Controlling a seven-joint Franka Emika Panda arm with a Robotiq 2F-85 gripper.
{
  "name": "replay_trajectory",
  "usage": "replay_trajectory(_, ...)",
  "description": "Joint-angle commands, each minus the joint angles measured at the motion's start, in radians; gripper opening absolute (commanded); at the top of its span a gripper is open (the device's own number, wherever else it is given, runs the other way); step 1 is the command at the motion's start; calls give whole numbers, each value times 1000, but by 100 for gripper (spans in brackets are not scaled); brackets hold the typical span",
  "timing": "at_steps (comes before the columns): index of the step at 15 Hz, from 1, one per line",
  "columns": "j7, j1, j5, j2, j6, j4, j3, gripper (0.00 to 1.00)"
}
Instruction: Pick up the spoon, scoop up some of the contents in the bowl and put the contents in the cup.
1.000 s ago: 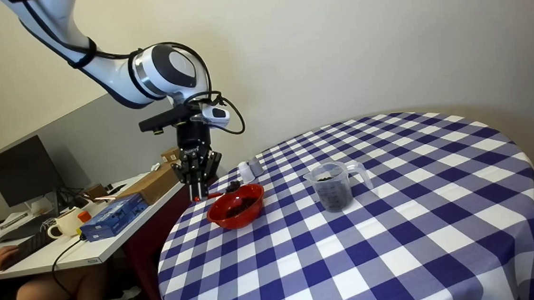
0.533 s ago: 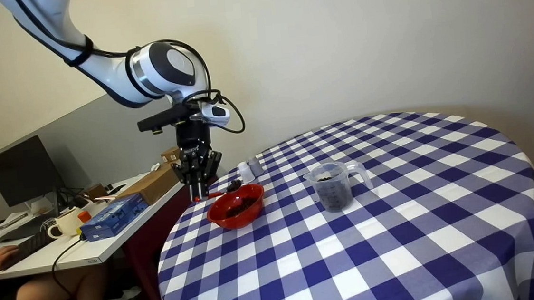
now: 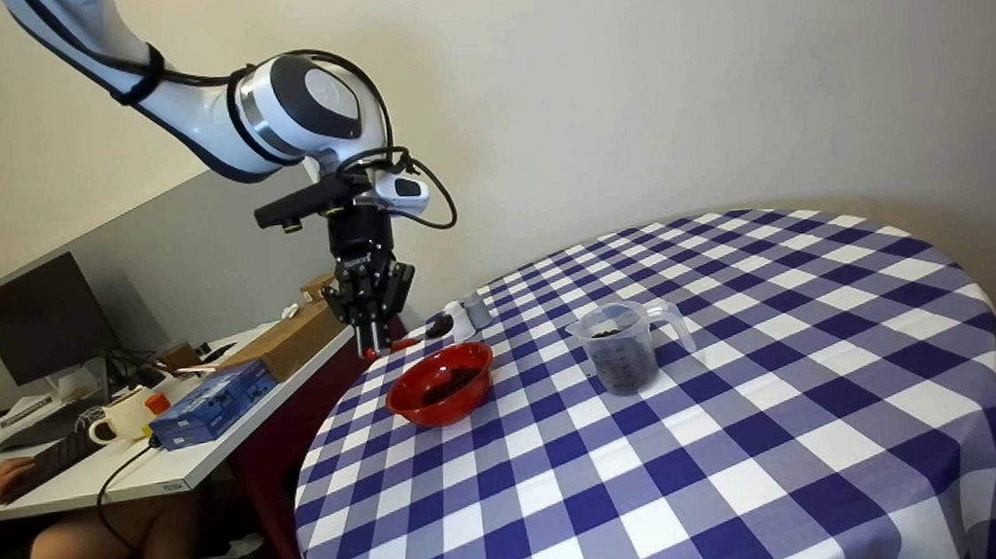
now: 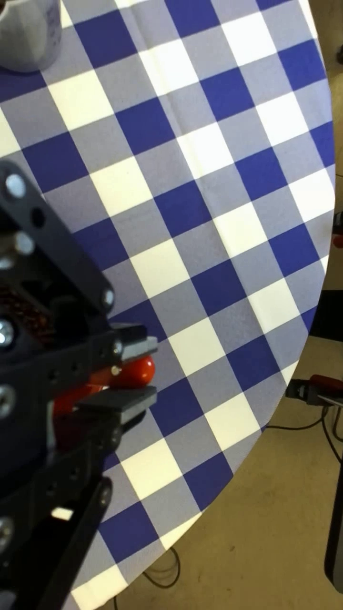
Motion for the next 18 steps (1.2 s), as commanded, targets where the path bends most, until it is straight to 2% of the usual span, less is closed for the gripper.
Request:
replay_trajectory(1,-27,-23,41,-25,-7,21,-22,7)
replay_trajectory(9,-14,-76,33,1,-19,93,-79,6)
replay_trajectory(18,-12,-135,26,-34,-19,71,-141,6)
